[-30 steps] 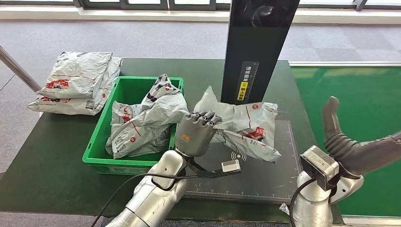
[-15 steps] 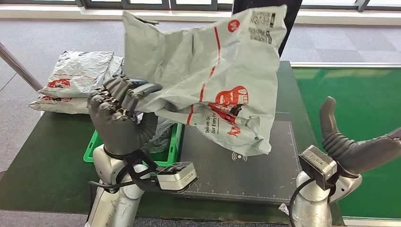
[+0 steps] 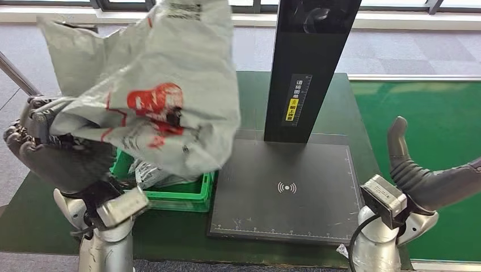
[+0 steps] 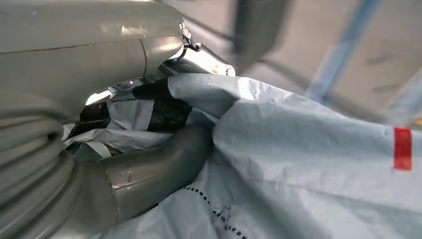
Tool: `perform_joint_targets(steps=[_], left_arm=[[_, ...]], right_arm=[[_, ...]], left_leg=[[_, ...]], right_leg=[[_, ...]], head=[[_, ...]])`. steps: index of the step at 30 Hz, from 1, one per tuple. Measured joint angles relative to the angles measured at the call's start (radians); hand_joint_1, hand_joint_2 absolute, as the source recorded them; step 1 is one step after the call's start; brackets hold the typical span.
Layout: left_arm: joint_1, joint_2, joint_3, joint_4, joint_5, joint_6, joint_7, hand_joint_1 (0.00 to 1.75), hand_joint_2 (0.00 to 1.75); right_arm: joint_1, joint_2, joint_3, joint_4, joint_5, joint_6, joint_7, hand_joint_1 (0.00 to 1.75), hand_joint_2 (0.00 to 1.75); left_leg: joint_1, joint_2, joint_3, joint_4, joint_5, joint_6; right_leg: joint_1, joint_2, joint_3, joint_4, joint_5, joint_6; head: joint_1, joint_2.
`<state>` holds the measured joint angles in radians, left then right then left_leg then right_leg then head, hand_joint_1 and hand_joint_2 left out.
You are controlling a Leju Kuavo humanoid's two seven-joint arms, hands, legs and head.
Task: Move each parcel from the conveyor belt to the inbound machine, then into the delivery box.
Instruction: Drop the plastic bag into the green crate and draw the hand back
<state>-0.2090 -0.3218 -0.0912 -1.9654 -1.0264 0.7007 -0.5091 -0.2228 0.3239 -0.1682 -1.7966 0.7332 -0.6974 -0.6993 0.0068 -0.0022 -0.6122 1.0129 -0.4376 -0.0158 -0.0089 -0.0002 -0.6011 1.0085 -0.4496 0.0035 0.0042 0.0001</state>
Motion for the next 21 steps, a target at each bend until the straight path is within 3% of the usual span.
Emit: perform_joint_targets(steps=[5, 7, 14, 21], left_arm=[[0.019, 0.003, 0.151, 0.217, -0.221, -0.003, 0.271, 1.75, 1.75], [0.024, 0.004, 0.213, 0.321, -0.274, -0.005, 0.328, 1.75, 1.75], [0.016, 0.0, 0.386, 0.586, -0.336, -0.004, 0.361, 1.75, 1.75], [-0.003, -0.005, 0.439, 0.698, -0.366, -0.002, 0.385, 1.75, 1.75]], right_arm=[[0.014, 0.0, -0.009, -0.031, 0.001, 0.0, 0.0, 0.0, 1.75], [0.019, -0.001, -0.01, -0.041, -0.002, 0.0, 0.0, 0.0, 1.75], [0.027, -0.002, -0.015, -0.055, -0.004, 0.0, 0.0, 0.0, 1.75], [0.031, -0.002, -0.017, -0.059, -0.003, 0.0, -0.001, 0.0, 1.75]], left_leg=[[0.0, 0.001, 0.001, 0.0, 0.0, 0.0], [0.0, 0.004, 0.001, 0.0, 0.0, 0.0], [0.0, 0.005, 0.001, 0.0, 0.0, 0.0], [0.0, 0.005, 0.001, 0.0, 0.0, 0.0]], right_leg=[[-0.001, 0.001, 0.0, 0.0, 0.0, 0.0], [-0.001, 0.004, -0.001, 0.0, 0.0, 0.0], [-0.001, 0.005, -0.002, 0.0, 0.001, 0.0], [-0.001, 0.005, -0.002, 0.0, 0.001, 0.0]], head=[[0.0, 0.0], [0.0, 0.0], [0.0, 0.0], [0.0, 0.0]])
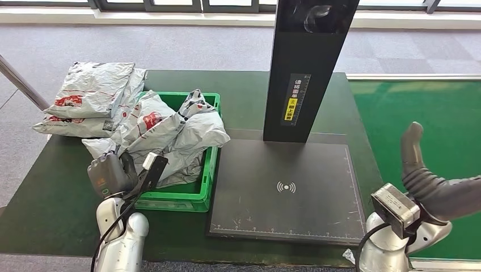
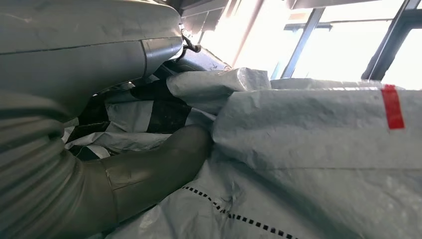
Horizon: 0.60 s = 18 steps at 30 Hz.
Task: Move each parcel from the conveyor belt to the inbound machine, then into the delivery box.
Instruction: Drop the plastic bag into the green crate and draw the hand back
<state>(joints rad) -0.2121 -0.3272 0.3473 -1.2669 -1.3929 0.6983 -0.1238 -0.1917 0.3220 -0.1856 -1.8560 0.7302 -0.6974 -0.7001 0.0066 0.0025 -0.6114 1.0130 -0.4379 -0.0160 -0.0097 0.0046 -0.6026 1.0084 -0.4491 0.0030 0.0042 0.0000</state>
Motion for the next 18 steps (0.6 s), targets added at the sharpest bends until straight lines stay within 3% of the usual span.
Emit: perform_joint_targets(steps=[4, 5, 8, 9, 13, 18], left_arm=[[-0.004, -0.002, 0.009, 0.025, -0.003, 0.0, 0.002, 1.75, 1.75], [-0.005, -0.002, 0.011, 0.03, -0.003, 0.0, 0.002, 1.36, 1.75], [-0.009, -0.003, 0.017, 0.042, -0.008, 0.001, 0.005, 0.05, 0.44], [-0.01, -0.003, 0.017, 0.044, -0.015, 0.001, 0.009, 0.0, 0.0], [-0.011, -0.005, 0.019, 0.049, -0.018, 0.001, 0.008, 0.0, 0.0], [-0.009, -0.006, 0.018, 0.001, 0.052, 0.002, -0.061, 0.0, 0.0]], right_arm=[[0.0, 0.0, -0.001, 0.0, 0.0, 0.0, 0.0, 0.0, 1.75], [0.001, 0.0, -0.001, 0.0, 0.0, 0.0, 0.0, 0.0, 1.75], [0.001, 0.0, -0.001, 0.0, -0.001, 0.0, 0.0, 0.0, 1.75], [0.002, 0.0, -0.001, 0.0, -0.002, 0.0, 0.0, 0.0, 1.75], [0.002, -0.001, -0.002, 0.0, -0.001, 0.0, 0.0, 0.0, 1.75], [0.004, -0.002, -0.002, 0.0, -0.006, 0.0, 0.0, 0.0, 1.75]], left_leg=[[0.0, 0.0, 0.0, 0.0, 0.0, 0.0], [0.0, 0.0, 0.0, 0.0, 0.0, 0.0], [0.0, 0.0, 0.0, 0.0, 0.0, 0.0], [0.0, 0.0, 0.0, 0.0, 0.0, 0.0], [0.0, 0.0, 0.0, 0.0, 0.0, 0.0], [0.0, 0.0, 0.0, 0.0, 0.0, 0.0]], right_leg=[[0.0, 0.0, 0.0, 0.0, 0.0, 0.0], [0.0, 0.0, 0.0, 0.0, 0.0, 0.0], [0.0, 0.0, 0.0, 0.0, 0.0, 0.0], [0.0, 0.0, 0.0, 0.0, 0.0, 0.0], [0.0, 0.0, 0.0, 0.0, 0.0, 0.0], [0.0, 0.0, 0.0, 0.0, 0.0, 0.0]], head=[[0.0, 0.0], [0.0, 0.0], [0.0, 0.0], [0.0, 0.0], [0.0, 0.0], [0.0, 0.0]])
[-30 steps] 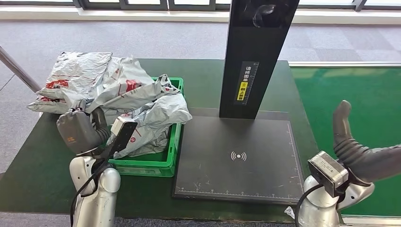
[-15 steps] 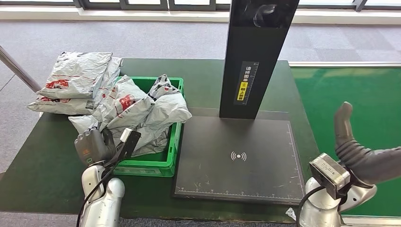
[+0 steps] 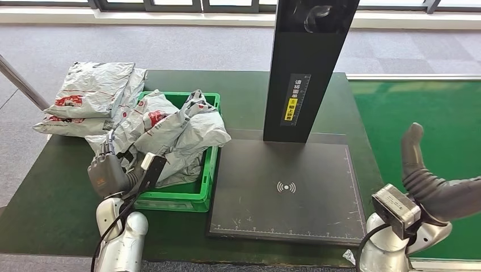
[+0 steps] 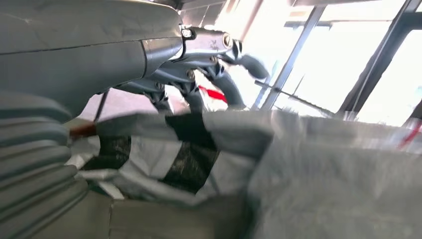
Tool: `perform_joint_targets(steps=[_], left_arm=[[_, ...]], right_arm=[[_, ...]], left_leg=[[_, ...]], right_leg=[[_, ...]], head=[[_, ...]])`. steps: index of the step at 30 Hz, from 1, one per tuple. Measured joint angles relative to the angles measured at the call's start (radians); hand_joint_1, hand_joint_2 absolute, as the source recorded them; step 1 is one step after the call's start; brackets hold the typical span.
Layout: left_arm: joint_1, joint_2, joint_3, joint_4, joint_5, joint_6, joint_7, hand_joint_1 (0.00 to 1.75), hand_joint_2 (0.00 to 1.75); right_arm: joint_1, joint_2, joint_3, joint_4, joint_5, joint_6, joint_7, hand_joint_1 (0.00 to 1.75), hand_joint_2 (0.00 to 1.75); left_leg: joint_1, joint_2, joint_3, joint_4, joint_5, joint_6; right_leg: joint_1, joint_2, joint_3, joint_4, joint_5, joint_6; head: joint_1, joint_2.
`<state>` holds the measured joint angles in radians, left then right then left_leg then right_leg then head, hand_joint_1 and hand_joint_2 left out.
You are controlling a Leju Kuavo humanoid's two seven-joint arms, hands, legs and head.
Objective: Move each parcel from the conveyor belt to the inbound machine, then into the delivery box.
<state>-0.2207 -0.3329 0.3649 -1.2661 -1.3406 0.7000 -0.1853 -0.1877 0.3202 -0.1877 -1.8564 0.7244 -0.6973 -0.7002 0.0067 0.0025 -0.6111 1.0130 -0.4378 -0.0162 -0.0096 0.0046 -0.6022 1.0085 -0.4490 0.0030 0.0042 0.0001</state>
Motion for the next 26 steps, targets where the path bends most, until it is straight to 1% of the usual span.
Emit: perform_joint_targets(steps=[6, 13, 18, 22, 26], left_arm=[[0.011, 0.0, -0.019, -0.096, 0.073, 0.0, -0.069, 0.0, 0.0], [0.034, 0.003, -0.044, -0.274, 0.23, 0.001, -0.2, 0.0, 0.0], [0.066, 0.009, -0.056, -0.404, 0.335, 0.001, -0.291, 0.0, 0.0], [0.089, 0.013, -0.066, -0.484, 0.367, 0.001, -0.328, 0.0, 0.0], [0.103, 0.015, -0.081, -0.533, 0.396, 0.001, -0.354, 0.0, 0.0]], right_arm=[[0.003, -0.001, 0.0, 0.0, 0.003, 0.0, 0.0, 0.0, 1.75], [0.003, -0.001, 0.0, 0.0, 0.005, 0.0, 0.0, 0.0, 1.75], [0.003, -0.001, 0.0, 0.0, 0.013, 0.0, 0.0, 0.0, 1.75], [0.003, -0.001, 0.0, 0.0, 0.016, 0.0, 0.0, 0.0, 1.75], [0.003, -0.001, 0.0, 0.002, 0.018, 0.0, 0.0, 0.0, 1.75]], left_leg=[[0.0, 0.0, 0.0, 0.0, 0.0, 0.0], [0.0, -0.001, 0.0, 0.0, 0.0, 0.0], [0.0, -0.001, 0.0, 0.0, 0.0, 0.0], [0.0, -0.001, 0.0, 0.0, 0.0, 0.0], [0.0, -0.001, 0.0, 0.0, 0.0, 0.0]], right_leg=[[0.0, 0.0, 0.0, 0.0, 0.0, 0.0], [0.0, 0.0, 0.001, 0.0, 0.0, 0.0], [0.001, -0.001, 0.001, 0.0, 0.0, 0.0], [0.001, -0.001, 0.001, 0.0, -0.001, 0.0], [0.0, -0.001, 0.001, 0.0, -0.001, 0.0]], head=[[0.0, 0.0], [0.0, 0.0], [0.0, 0.0], [0.0, 0.0], [0.0, 0.0]])
